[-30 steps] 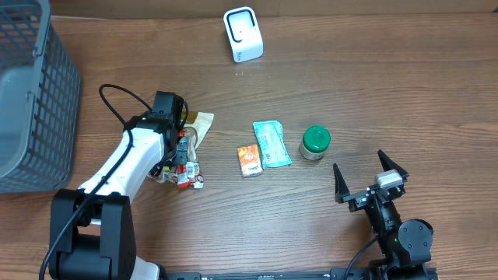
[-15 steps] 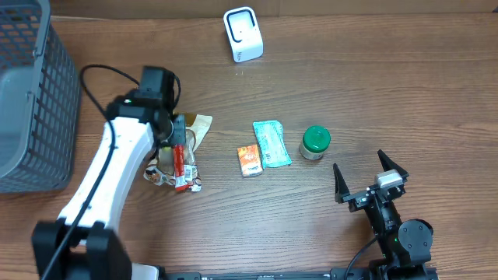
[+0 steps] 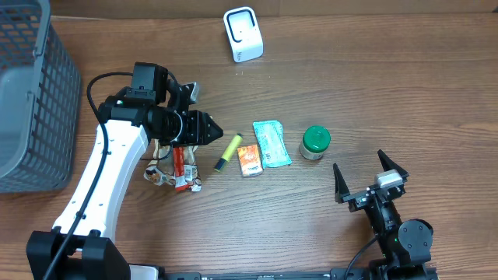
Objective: Scan the item barcode
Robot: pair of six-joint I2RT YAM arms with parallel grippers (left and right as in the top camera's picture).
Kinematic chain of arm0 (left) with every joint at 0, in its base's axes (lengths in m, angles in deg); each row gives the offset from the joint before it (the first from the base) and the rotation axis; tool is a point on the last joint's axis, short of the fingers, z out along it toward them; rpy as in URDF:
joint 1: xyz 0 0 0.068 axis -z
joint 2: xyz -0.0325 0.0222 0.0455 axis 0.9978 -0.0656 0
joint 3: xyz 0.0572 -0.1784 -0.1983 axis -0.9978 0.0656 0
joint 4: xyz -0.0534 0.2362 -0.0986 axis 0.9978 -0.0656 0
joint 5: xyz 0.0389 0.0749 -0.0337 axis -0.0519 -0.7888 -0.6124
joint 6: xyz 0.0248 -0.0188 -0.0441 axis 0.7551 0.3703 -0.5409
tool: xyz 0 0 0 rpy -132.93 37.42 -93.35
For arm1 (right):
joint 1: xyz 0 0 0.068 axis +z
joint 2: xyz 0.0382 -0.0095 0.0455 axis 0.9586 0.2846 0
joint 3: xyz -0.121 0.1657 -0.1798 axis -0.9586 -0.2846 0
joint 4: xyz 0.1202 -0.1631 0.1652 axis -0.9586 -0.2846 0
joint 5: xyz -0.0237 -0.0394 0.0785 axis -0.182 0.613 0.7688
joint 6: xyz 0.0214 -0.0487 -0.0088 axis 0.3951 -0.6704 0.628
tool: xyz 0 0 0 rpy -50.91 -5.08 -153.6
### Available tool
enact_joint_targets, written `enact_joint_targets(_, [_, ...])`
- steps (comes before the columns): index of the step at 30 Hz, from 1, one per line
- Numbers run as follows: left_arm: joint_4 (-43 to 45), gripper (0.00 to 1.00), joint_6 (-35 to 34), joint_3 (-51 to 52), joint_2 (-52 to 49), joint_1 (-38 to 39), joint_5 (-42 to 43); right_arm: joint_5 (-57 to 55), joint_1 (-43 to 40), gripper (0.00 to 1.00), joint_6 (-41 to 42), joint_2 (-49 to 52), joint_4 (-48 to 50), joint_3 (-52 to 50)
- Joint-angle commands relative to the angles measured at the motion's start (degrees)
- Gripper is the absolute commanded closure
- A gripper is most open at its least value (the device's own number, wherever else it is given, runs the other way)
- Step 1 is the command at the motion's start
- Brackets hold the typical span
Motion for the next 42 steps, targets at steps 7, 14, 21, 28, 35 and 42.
enact_joint_targets(7, [0.5,0.51,0.0,-1.5,2.0,-5.8,0.0,0.5,0.1,0.00,0.0,-0.4,0.2,-0.6])
enact_joint_targets(14, [-4.9,0.47,-4.0,-1.5,2.8,-11.0,-26.3,0.5,0.1,0.00,0.0,-0.4,0.2,-0.6])
enact_joint_targets(21, [-2.8,0.27,-5.6,-1.2,2.6,-11.8,-36.6,0.5,0.1,0.00,0.0,-0.4,0.2,-0.6])
enact_joint_targets(28, [-0.5,0.05,-5.6,-0.4,0.9,-11.8,-36.6,0.5,0.1,0.00,0.0,-0.4,0.2,-0.6])
enact_joint_targets(35, [0.5,0.00,-5.6,-0.4,-1.1,-12.0,-40.7,0.5,0.1,0.00,0.0,-0.4,0.2,-0.6])
enact_joint_targets(42, [0.3,0.00,-5.6,-0.4,-1.4,-12.3,-40.3,1.4,0.1,0.00,4.1,-0.4,0.3,-0.6])
